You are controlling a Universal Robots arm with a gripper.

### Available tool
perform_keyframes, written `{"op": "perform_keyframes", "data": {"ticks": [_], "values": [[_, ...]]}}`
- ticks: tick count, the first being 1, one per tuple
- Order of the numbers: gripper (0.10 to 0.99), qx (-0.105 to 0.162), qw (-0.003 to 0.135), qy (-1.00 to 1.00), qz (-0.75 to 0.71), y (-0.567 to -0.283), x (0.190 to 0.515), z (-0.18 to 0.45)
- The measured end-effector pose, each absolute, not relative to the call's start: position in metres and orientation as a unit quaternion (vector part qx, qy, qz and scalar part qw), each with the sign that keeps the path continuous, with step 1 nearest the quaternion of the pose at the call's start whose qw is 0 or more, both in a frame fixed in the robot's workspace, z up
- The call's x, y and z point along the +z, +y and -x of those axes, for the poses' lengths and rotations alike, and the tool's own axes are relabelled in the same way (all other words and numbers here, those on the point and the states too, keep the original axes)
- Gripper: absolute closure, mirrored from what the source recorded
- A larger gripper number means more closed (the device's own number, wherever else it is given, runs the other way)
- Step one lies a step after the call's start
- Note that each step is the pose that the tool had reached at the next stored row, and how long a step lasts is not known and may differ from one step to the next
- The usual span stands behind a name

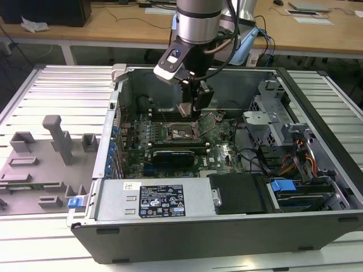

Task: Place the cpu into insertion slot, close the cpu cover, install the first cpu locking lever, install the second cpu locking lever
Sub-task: 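Place the cpu into insertion slot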

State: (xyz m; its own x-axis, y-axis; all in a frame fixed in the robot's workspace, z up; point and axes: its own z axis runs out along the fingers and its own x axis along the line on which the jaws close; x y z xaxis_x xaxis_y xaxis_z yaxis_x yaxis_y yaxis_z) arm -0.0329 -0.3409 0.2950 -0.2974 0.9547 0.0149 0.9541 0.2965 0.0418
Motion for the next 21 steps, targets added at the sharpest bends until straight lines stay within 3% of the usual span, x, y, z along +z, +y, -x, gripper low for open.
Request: {"op": "perform_keyframes", "data": {"ticks": [21], "values": [[0.545, 0.024, 0.013, 0.761, -0.648, -0.339, 0.272, 0.035]]}}
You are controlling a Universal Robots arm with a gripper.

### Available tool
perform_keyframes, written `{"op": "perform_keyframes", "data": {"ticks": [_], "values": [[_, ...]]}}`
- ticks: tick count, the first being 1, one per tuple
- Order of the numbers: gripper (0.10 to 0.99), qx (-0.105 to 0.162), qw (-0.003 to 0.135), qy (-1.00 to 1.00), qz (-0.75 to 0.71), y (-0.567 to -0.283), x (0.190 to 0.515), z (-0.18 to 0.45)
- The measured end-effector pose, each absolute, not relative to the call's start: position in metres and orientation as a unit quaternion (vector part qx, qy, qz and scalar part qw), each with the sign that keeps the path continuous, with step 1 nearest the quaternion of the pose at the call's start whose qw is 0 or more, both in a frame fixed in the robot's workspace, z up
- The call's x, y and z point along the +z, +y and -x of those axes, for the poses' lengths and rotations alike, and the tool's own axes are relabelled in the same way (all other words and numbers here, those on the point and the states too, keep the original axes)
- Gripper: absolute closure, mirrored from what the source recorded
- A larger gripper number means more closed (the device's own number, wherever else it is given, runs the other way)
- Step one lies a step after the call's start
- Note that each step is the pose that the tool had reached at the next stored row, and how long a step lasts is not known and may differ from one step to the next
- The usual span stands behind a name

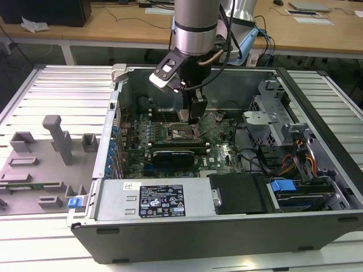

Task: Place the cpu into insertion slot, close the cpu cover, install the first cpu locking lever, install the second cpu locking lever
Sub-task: 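Place the cpu into insertion slot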

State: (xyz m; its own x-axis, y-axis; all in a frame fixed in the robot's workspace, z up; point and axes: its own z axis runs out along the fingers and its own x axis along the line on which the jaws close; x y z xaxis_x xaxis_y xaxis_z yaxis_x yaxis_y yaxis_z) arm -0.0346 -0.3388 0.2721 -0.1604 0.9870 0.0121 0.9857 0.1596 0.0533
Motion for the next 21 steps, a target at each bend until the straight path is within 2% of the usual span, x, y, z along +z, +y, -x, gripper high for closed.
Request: {"op": "perform_keyframes", "data": {"ticks": [11, 19, 21], "values": [[0.545, 0.036, 0.028, 0.749, -0.661, -0.336, 0.263, 0.038], [0.545, 0.035, 0.032, 0.707, -0.706, -0.336, 0.256, 0.038], [0.545, 0.041, 0.045, 0.707, -0.705, -0.336, 0.255, 0.041]]}}
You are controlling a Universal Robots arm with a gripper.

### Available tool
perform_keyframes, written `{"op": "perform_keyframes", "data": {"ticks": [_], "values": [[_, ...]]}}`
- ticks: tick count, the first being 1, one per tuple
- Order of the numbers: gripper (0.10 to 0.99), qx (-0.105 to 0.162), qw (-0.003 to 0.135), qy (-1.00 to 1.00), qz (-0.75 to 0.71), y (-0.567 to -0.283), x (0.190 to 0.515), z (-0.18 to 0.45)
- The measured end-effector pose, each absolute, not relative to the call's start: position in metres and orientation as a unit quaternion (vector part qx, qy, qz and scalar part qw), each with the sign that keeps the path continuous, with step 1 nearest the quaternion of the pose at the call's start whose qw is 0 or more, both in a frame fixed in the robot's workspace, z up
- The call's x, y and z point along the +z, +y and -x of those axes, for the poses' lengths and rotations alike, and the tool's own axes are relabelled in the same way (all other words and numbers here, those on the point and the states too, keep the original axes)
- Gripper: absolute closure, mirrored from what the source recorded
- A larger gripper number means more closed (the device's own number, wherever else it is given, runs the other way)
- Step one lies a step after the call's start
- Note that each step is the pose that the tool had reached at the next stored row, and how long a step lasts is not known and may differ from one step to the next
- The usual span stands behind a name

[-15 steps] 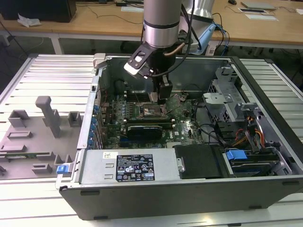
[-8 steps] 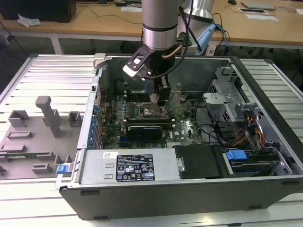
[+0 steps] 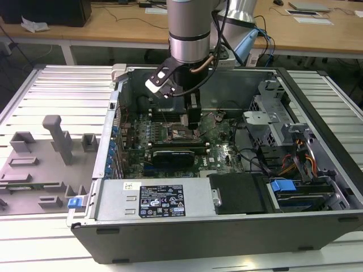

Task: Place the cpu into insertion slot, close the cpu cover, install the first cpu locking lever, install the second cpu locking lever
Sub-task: 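Place the cpu into insertion slot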

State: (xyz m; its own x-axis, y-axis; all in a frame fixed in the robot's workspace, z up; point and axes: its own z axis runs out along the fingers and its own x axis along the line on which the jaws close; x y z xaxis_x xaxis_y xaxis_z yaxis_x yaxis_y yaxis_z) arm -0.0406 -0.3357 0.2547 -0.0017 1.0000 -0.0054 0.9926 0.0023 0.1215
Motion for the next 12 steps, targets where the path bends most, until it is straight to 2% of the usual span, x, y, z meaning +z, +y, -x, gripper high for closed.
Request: {"op": "perform_keyframes", "data": {"ticks": [3, 12], "values": [[0.545, 0.043, 0.050, 0.706, -0.705, -0.335, 0.253, 0.044], [0.545, 0.042, 0.051, 0.710, -0.701, -0.329, 0.237, 0.049]]}}
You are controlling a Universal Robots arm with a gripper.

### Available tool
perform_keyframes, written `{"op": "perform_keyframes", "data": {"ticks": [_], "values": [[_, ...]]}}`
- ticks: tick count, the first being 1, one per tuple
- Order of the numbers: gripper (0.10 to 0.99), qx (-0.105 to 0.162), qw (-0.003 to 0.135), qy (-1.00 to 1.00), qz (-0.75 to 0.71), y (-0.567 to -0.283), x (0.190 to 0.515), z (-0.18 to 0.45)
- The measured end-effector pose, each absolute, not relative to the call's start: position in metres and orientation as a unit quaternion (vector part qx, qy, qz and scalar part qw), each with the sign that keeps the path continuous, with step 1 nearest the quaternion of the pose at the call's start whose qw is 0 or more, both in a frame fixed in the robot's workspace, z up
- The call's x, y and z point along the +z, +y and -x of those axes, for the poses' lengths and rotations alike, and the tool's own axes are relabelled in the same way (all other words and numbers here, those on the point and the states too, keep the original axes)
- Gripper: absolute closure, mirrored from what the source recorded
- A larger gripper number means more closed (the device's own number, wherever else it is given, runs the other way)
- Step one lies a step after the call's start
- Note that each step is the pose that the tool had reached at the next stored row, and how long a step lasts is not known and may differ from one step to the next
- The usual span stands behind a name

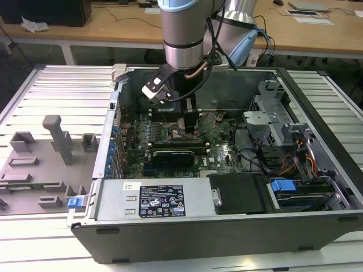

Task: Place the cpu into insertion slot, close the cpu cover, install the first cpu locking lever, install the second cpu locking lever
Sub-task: 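Place the cpu into insertion slot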

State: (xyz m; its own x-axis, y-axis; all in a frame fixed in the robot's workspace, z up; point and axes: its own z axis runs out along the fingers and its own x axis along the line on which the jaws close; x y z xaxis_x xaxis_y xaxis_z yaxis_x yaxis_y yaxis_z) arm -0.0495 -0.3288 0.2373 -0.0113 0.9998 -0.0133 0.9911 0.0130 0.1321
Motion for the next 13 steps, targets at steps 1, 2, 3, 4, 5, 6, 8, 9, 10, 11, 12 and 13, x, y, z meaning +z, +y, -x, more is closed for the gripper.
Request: {"op": "perform_keyframes", "data": {"ticks": [1, 2, 3, 4, 5, 6, 8, 9, 10, 11, 12, 13], "values": [[0.545, 0.042, 0.051, 0.710, -0.701, -0.328, 0.236, 0.051], [0.545, 0.042, 0.051, 0.710, -0.701, -0.327, 0.235, 0.052], [0.545, 0.042, 0.051, 0.711, -0.700, -0.326, 0.234, 0.053], [0.545, 0.042, 0.052, 0.711, -0.700, -0.326, 0.233, 0.054], [0.545, 0.042, 0.051, 0.713, -0.698, -0.326, 0.231, 0.055], [0.545, 0.042, 0.051, 0.714, -0.697, -0.326, 0.230, 0.055], [0.545, 0.042, 0.051, 0.718, -0.693, -0.326, 0.228, 0.055], [0.545, 0.042, 0.051, 0.718, -0.692, -0.326, 0.227, 0.056], [0.545, 0.042, 0.051, 0.719, -0.692, -0.326, 0.225, 0.057], [0.545, 0.042, 0.051, 0.719, -0.692, -0.326, 0.223, 0.058], [0.545, 0.042, 0.051, 0.719, -0.692, -0.326, 0.221, 0.058], [0.545, 0.042, 0.051, 0.719, -0.692, -0.326, 0.219, 0.059]]}}
